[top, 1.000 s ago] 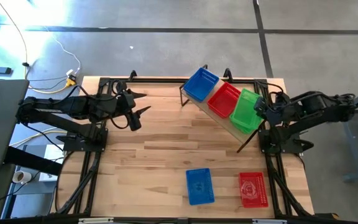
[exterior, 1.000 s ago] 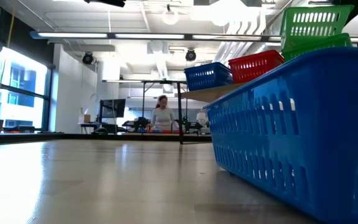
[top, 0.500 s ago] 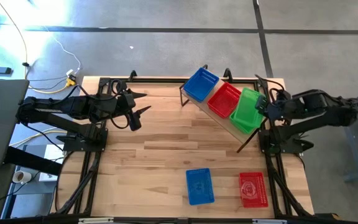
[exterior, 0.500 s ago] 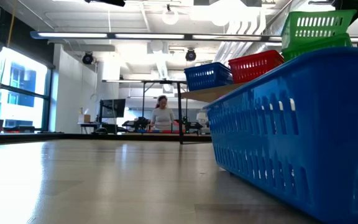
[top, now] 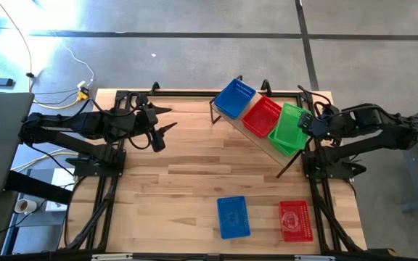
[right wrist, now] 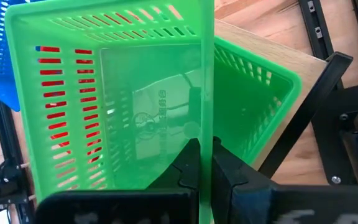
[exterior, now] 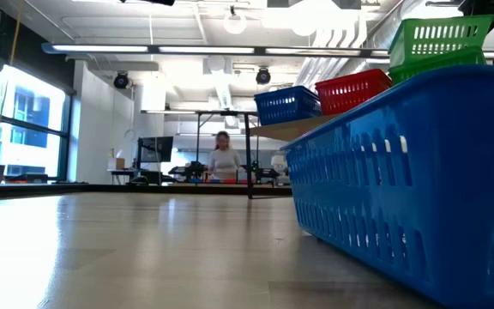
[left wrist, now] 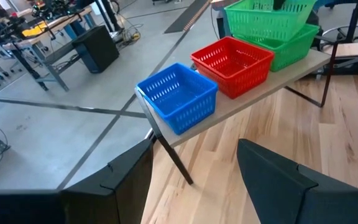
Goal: Stack baskets on shelf by color
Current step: Stack the green basket on the stacked green baskets on the shelf
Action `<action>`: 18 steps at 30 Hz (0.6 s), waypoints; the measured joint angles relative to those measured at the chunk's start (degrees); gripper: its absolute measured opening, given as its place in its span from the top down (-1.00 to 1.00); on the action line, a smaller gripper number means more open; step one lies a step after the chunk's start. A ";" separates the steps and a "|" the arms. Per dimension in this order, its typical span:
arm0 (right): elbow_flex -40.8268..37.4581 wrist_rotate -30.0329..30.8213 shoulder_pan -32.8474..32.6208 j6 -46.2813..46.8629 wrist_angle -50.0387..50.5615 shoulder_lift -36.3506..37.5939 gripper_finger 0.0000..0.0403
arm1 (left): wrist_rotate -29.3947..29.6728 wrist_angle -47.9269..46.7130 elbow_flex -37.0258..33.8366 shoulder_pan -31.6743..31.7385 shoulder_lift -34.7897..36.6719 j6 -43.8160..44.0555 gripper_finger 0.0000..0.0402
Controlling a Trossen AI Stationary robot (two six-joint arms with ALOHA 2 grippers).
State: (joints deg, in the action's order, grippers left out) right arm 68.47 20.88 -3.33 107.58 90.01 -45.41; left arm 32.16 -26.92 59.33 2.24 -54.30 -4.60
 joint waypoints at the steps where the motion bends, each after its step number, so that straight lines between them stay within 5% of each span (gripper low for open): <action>1: 0.00 0.11 0.00 0.17 0.00 0.00 1.00 | 0.00 0.13 0.00 -0.02 0.00 -0.07 -0.11; 18: 0.00 -1.62 -0.02 0.61 -0.02 0.91 0.49 | 0.00 0.22 0.00 0.00 0.00 -0.07 -0.11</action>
State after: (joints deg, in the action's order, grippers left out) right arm 68.47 19.26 -3.36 108.20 90.00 -44.50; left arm 32.16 -26.70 59.33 2.24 -54.30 -4.67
